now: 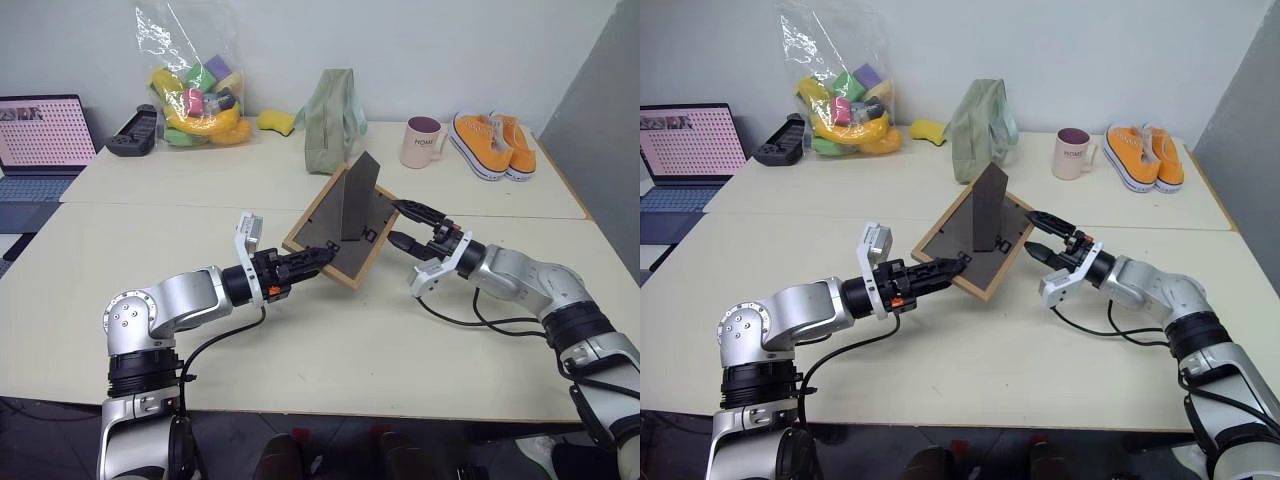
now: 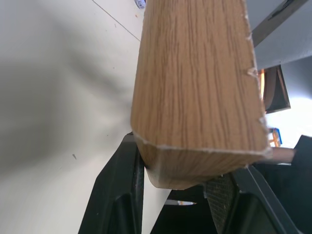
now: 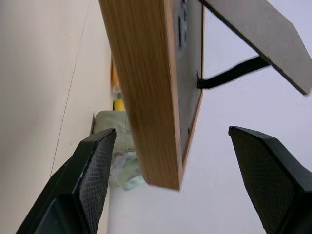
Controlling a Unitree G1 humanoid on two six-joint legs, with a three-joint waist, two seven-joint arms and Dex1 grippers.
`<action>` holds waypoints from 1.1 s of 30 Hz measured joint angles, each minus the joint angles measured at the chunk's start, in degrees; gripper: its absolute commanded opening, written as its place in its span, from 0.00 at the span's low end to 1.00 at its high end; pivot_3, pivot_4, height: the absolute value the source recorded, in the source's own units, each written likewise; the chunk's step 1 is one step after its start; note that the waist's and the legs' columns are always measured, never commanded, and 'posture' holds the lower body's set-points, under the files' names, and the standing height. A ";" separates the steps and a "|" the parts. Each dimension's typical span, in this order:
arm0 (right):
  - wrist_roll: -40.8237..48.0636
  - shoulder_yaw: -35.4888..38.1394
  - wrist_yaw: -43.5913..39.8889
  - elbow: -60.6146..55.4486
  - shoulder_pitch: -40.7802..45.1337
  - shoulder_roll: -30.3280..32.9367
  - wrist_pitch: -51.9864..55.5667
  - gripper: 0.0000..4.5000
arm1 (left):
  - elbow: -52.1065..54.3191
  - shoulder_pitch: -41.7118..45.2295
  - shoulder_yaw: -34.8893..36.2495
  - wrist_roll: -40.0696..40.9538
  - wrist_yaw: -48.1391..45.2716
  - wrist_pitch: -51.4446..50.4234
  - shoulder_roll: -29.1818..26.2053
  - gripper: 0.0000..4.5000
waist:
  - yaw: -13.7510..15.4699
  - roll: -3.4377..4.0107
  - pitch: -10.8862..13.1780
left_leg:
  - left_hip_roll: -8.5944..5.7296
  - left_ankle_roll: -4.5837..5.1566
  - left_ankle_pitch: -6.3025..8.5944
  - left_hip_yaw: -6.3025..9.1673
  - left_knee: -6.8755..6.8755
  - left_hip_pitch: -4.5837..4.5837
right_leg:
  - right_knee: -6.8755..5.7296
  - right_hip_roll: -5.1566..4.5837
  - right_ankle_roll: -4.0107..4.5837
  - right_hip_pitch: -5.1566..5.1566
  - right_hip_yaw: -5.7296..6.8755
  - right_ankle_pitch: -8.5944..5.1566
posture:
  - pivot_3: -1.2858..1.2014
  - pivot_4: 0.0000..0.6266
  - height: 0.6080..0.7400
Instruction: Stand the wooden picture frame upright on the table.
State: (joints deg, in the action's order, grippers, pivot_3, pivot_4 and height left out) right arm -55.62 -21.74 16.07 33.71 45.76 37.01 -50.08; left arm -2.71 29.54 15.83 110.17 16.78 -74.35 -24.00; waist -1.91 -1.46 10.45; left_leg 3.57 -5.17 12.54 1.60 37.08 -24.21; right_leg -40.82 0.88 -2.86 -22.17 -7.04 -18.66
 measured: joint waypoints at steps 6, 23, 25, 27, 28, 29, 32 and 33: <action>0.00 -1.20 1.46 0.42 1.57 -1.45 0.63 0.86 | 1.70 -0.32 -2.59 0.32 -0.07 2.27 -0.59 0.31 | 0.00 0.00 0.00 | -0.01 0.00 0.00 0.01 0.00 0.00 | 0.00 0.01 0.00 0.01 0.01 0.00 | 0.52 0.24 1.00; 0.66 -2.48 3.92 2.64 2.62 -1.25 -0.15 0.32 | 1.97 -0.49 -4.21 2.73 -2.88 5.30 -2.17 0.31 | -0.01 0.00 0.00 | -0.02 0.02 -0.01 0.01 -0.01 0.02 | 0.01 0.01 0.00 0.02 0.01 0.00 | 0.52 0.24 1.00; 0.66 -2.48 4.13 2.64 2.62 -1.24 -0.21 0.31 | 1.96 -0.64 -4.22 2.89 -3.13 5.57 -2.17 0.31 | -0.01 0.00 0.00 | -0.02 0.02 -0.01 0.01 -0.01 0.02 | 0.01 0.01 0.00 0.02 0.01 0.00 | 0.52 0.24 1.00; 0.69 -2.48 4.24 2.63 2.63 -1.23 -0.23 0.30 | 1.95 -0.69 -4.24 2.95 -3.35 5.79 -2.17 0.31 | -0.01 0.00 0.00 | -0.02 0.02 -0.01 0.01 -0.01 0.02 | 0.01 0.01 0.00 0.02 0.01 0.00 | 0.52 0.24 1.00; 0.72 -2.48 4.28 2.64 2.63 -1.22 -0.23 0.30 | 1.94 -0.69 -4.25 2.95 -3.44 5.86 -2.18 0.31 | -0.01 0.00 0.00 | -0.02 0.02 -0.01 0.01 -0.01 0.02 | 0.01 0.01 0.00 0.02 0.01 0.00 | 0.52 0.24 1.00; 0.74 -2.48 4.28 2.63 2.63 -1.21 -0.23 0.30 | 1.91 -0.69 -4.28 2.97 -3.46 5.92 -2.21 0.31 | -0.01 0.00 0.00 | -0.02 0.02 -0.01 0.01 -0.01 0.02 | 0.01 0.01 0.00 0.02 0.01 0.00 | 0.52 0.24 1.00; 0.73 -2.49 4.41 2.55 2.63 -1.21 -0.21 0.30 | 1.84 -0.69 -4.39 3.13 -3.50 5.99 -2.45 0.31 | -0.01 0.00 0.00 | -0.02 0.02 -0.01 0.01 -0.01 0.02 | 0.01 0.01 0.00 0.02 0.01 0.00 | 0.52 0.24 1.00; 0.71 -2.49 4.46 2.48 2.63 -1.21 -0.20 0.30 | 1.80 -0.68 -4.43 3.22 -3.50 6.00 -2.60 0.31 | -0.01 0.00 0.00 | -0.02 0.02 -0.01 0.01 -0.01 0.02 | 0.01 0.01 0.00 0.02 0.01 0.00 | 0.52 0.24 1.00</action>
State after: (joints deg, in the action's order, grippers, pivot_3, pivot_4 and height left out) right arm -54.90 -24.24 20.53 36.19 48.39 35.80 -50.28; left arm -0.91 28.86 11.40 113.39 13.28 -68.35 -26.60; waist -1.91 -1.46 10.45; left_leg 3.55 -5.15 12.53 1.61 37.07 -24.19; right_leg -40.81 0.90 -2.86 -22.15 -7.03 -18.66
